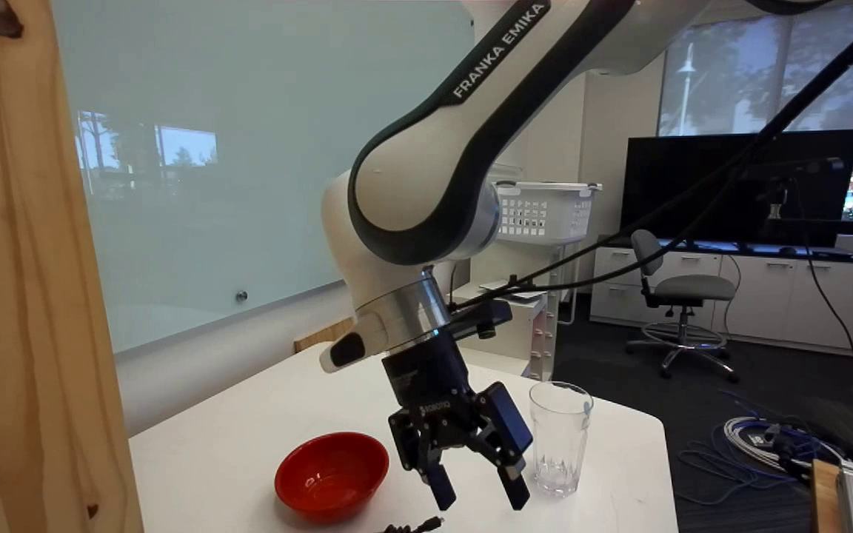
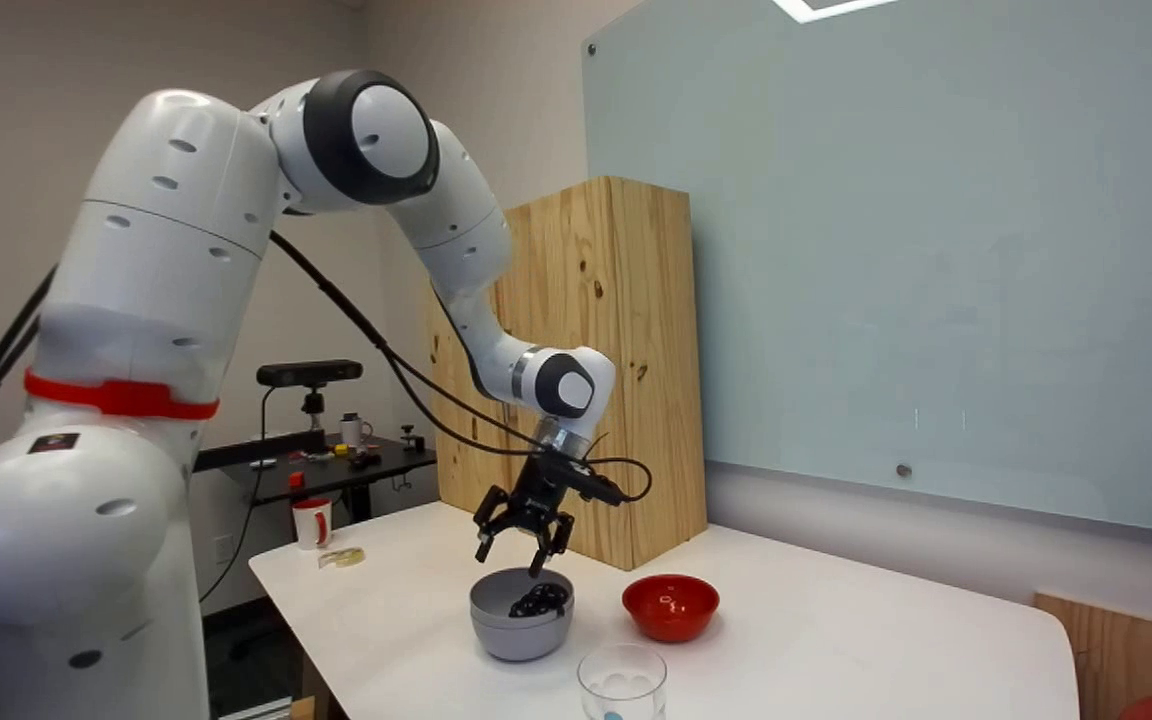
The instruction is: Remove the black cable from the grey bowl and put it on the table
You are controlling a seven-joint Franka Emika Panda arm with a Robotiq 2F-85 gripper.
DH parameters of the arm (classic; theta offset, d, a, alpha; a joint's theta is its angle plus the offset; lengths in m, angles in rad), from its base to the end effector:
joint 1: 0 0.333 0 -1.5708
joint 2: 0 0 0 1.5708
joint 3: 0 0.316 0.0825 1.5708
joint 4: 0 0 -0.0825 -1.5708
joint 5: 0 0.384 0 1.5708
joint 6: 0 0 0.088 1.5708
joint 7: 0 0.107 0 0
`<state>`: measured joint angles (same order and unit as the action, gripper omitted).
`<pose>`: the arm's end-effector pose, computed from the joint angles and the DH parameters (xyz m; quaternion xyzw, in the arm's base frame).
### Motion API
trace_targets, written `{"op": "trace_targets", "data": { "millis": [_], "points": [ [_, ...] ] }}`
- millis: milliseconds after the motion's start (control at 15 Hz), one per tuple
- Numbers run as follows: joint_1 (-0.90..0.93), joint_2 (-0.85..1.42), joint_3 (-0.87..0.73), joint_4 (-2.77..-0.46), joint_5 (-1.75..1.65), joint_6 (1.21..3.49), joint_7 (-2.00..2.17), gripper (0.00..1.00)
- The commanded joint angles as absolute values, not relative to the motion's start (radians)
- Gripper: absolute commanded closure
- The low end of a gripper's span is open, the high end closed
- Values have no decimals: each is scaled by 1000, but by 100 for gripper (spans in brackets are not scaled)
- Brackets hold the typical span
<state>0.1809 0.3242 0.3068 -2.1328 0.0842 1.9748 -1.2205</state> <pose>0.4522 0.2481 0.2338 -0.6525 -0.7167 0.1871 0.1600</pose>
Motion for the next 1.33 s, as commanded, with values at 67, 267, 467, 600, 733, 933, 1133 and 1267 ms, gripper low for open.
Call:
{"op": "trace_targets", "data": {
  "millis": [67,267,467,600,733,933,1133,1267],
  "points": [
    [240,289,298,-2160,-106,2032,-1154,0],
    [217,260,301,-2175,-109,2108,-1176,0],
    [187,263,281,-2181,-85,2225,-1186,0],
    [169,260,269,-2198,-72,2294,-1174,0],
    [161,273,260,-2201,-86,2321,-1176,0],
    [159,277,264,-2168,-71,2252,-1171,0],
    [159,283,270,-2168,-55,2220,-1173,0],
    [159,283,270,-2168,-54,2220,-1173,0]
  ]
}}
